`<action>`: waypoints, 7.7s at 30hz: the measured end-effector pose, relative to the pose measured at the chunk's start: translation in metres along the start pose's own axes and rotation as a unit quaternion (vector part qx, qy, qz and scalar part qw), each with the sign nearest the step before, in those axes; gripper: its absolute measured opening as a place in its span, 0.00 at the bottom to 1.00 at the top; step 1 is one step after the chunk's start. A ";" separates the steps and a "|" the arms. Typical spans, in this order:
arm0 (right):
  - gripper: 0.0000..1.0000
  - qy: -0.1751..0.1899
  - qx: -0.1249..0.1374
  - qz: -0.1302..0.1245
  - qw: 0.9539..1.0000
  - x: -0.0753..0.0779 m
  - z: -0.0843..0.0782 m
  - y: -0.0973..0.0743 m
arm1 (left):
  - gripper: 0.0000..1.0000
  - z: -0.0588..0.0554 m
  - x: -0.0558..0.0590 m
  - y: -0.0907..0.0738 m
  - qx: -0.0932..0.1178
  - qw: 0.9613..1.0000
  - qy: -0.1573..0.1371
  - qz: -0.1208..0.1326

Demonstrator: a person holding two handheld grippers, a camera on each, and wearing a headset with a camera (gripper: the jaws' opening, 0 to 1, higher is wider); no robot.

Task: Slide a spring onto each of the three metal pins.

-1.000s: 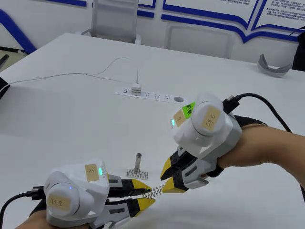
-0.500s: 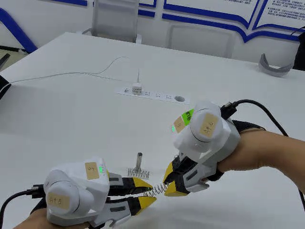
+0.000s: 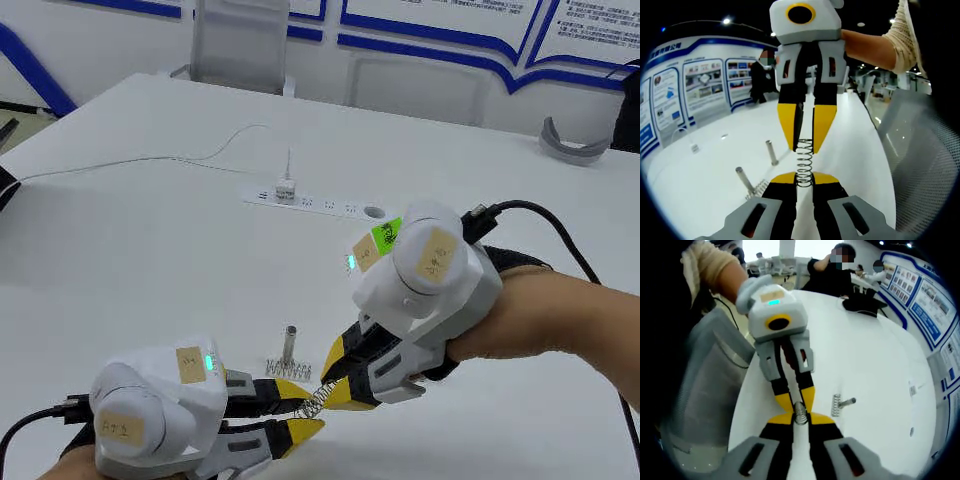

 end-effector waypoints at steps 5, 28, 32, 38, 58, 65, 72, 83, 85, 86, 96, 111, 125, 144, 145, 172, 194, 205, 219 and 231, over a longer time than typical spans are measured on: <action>0.12 -0.006 0.012 0.003 1.000 -0.003 0.008 0.000 | 0.10 0.001 0.001 -0.001 0.003 1.000 -0.004 0.000; 0.13 0.007 -0.006 0.005 1.000 -0.002 0.004 0.012 | 0.10 0.006 0.001 0.002 0.015 1.000 -0.009 -0.003; 0.12 0.007 -0.012 0.003 1.000 -0.001 0.004 0.012 | 0.11 0.005 0.000 0.002 0.016 1.000 -0.011 -0.001; 0.12 0.008 -0.014 0.001 1.000 0.001 0.005 0.015 | 0.11 0.002 -0.002 0.002 0.017 1.000 -0.018 0.002; 0.12 0.041 -0.009 -0.027 0.999 0.016 -0.009 -0.010 | 0.29 -0.010 -0.007 -0.017 0.002 0.998 -0.052 0.031; 0.12 0.060 -0.012 -0.048 0.997 0.028 -0.020 -0.025 | 0.34 -0.013 -0.015 -0.024 0.000 0.997 -0.064 0.046; 0.12 0.072 -0.021 -0.071 0.995 0.042 -0.027 -0.040 | 0.38 -0.015 -0.017 -0.025 -0.001 0.996 -0.068 0.052; 0.12 0.092 -0.041 -0.103 0.990 0.072 -0.037 -0.036 | 0.42 -0.017 -0.016 -0.025 -0.004 0.996 -0.072 0.055; 0.12 0.094 -0.046 -0.104 0.989 0.077 -0.038 -0.032 | 0.43 -0.017 -0.016 -0.025 -0.005 0.996 -0.074 0.056; 0.12 0.096 -0.048 -0.104 0.989 0.079 -0.039 -0.030 | 0.43 -0.018 -0.015 -0.025 -0.006 0.996 -0.075 0.056; 0.12 0.106 -0.058 -0.099 0.988 0.089 -0.044 -0.020 | 0.44 -0.017 -0.015 -0.025 -0.007 0.995 -0.076 0.057; 0.12 0.120 -0.065 -0.089 0.987 0.092 -0.048 -0.011 | 0.44 -0.017 -0.015 -0.024 -0.005 0.996 -0.077 0.055; 0.12 0.130 -0.081 -0.078 0.985 0.095 -0.056 0.011 | 0.44 -0.017 -0.015 -0.023 -0.007 0.995 -0.079 0.055; 0.13 0.144 -0.086 -0.079 0.983 0.095 -0.070 0.035 | 0.44 -0.020 -0.013 -0.027 -0.013 0.994 -0.087 0.064; 0.13 0.145 -0.086 -0.079 0.983 0.095 -0.070 0.036 | 0.44 -0.020 -0.013 -0.027 -0.013 0.994 -0.086 0.064; 0.22 0.127 -0.066 -0.094 0.985 0.091 -0.060 0.025 | 0.45 -0.020 -0.015 -0.026 -0.014 0.994 -0.084 0.065; 0.17 0.107 -0.030 -0.061 0.992 0.074 -0.026 0.061 | 0.44 -0.023 -0.016 -0.027 -0.019 0.994 -0.084 0.065; 0.14 0.098 -0.038 -0.053 0.993 0.074 -0.026 0.079 | 0.44 -0.024 -0.016 -0.029 -0.023 0.994 -0.085 0.067; 0.12 0.109 -0.048 -0.040 0.992 0.075 -0.028 0.087 | 0.44 -0.026 -0.016 -0.030 -0.025 0.994 -0.087 0.068; 0.12 0.100 -0.050 -0.030 0.993 0.062 -0.028 0.080 | 0.43 -0.026 -0.017 -0.030 -0.029 0.994 -0.082 0.069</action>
Point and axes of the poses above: the centre of the closed fingertips' face, and the gripper's own axes: y roughly forward along the fingers, x roughly to its right, z roughly out of its top, the point moved 8 cm from there along -y, roughly backward along the fingers, and after that the axes turned 9 degrees about y, right-handed, at the moved point
